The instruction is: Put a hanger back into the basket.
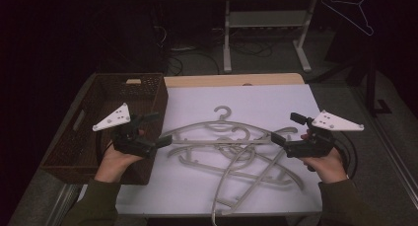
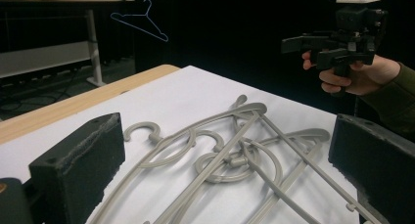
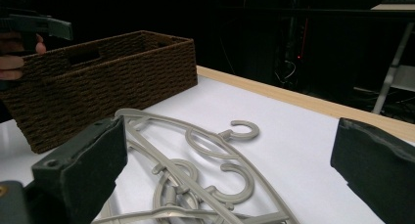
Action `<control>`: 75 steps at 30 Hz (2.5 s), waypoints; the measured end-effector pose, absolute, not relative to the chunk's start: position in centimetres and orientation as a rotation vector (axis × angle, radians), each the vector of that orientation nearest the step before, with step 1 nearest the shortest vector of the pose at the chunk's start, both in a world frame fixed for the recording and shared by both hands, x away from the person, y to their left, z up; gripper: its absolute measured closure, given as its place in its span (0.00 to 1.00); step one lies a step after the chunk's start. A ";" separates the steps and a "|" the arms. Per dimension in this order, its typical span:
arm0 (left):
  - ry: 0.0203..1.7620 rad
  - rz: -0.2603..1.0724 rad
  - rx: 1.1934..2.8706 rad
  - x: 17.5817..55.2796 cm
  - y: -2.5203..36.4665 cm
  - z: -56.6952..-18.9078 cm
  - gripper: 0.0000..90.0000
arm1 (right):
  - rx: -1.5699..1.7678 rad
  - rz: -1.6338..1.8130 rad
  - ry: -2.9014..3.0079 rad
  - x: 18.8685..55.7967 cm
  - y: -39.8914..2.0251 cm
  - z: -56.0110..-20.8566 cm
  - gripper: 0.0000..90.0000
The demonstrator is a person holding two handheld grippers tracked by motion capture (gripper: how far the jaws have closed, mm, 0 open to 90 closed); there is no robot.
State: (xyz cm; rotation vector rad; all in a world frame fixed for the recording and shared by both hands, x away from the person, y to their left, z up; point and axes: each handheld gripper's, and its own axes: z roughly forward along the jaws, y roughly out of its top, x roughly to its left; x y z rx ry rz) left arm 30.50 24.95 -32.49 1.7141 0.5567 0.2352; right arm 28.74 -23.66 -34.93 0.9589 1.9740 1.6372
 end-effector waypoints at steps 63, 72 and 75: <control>0.511 0.156 1.836 30.2 19.8 -33.5 0.00 | 1.411 0.916 2.228 37.8 -27.0 -41.1 1.00; 0.561 0.154 1.897 31.2 18.2 -34.3 0.00 | 1.362 0.974 2.230 37.4 -26.9 -40.8 0.89; 0.572 0.176 1.929 32.1 17.5 -34.5 0.00 | 1.363 1.032 2.225 37.0 -27.0 -40.3 0.74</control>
